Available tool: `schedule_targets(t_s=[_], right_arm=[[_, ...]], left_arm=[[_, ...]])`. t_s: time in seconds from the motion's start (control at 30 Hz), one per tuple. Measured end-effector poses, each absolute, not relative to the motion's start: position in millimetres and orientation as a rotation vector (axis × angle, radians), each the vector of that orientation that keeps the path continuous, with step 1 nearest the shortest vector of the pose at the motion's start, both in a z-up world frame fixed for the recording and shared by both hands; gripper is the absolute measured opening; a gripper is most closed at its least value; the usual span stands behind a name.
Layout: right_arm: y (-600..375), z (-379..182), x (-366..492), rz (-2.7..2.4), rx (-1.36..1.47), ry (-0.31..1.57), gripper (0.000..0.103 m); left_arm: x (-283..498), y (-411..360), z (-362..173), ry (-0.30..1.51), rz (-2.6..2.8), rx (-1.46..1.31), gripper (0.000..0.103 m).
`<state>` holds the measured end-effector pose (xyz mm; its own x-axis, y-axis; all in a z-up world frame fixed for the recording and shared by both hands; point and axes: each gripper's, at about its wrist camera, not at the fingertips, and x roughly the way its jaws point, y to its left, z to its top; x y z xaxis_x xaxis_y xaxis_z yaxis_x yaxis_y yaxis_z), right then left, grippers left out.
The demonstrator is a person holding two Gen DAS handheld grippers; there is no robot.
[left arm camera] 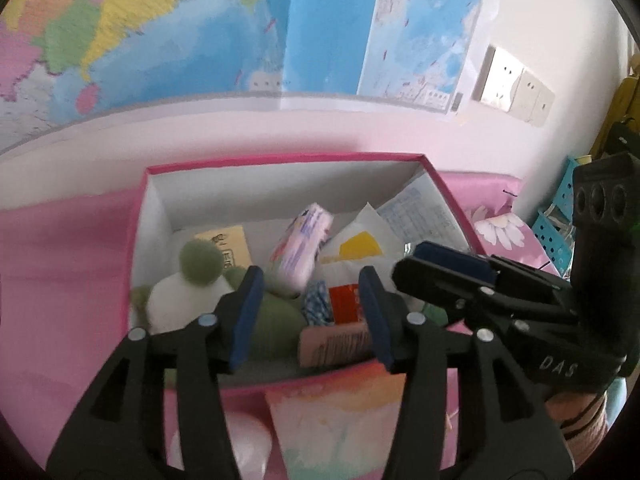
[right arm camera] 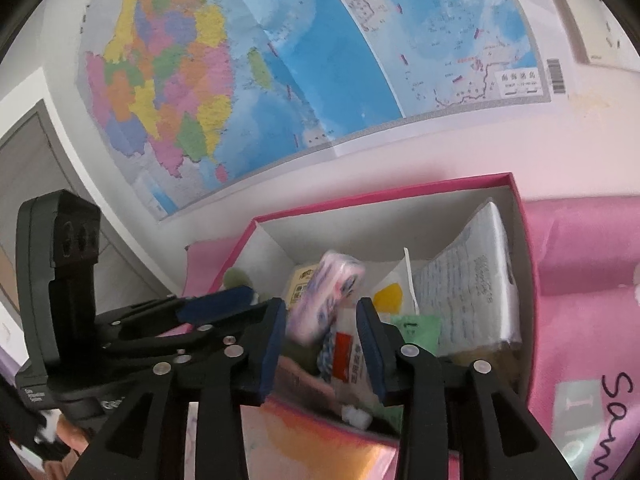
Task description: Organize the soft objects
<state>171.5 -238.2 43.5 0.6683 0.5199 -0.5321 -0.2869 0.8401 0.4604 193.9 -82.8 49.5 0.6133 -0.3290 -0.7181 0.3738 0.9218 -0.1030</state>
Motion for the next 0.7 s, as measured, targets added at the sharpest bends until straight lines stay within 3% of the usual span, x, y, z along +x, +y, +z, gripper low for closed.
schedule_targets(t_s=[0.1, 0.17, 0.3, 0.37, 0.57, 0.7], right_arm=[[-239.6, 46.9, 156.8, 0.464, 0.324, 0.685, 0.051], [-240.1, 49.3, 143.2, 0.462, 0.294, 0.669, 0.055], [-239.7, 53.4, 109.6, 0.463, 0.228, 0.625, 0.070], [-238.4, 53.4, 91.2, 0.455, 0.186, 0.604, 0.079], [-224.5, 38.0, 40.5, 0.386, 0.069, 0.596, 0.098], [-218.4, 27.1, 17.6, 0.363, 0.071, 0.611, 0.100]], left_arm=[[171.6, -69.9, 56.3, 0.759, -0.408, 0.056, 0.063], [156.1, -59.5, 60.4, 0.720, -0.403, 0.050, 0.078], [117.9, -40.5, 62.9, 0.662, -0.403, 0.041, 0.088], [104.8, -32.2, 59.5, 0.662, -0.383, 0.027, 0.103], [76.3, -21.4, 35.1, 0.700, -0.267, 0.042, 0.103], [62.7, -16.5, 19.1, 0.757, -0.227, 0.030, 0.103]])
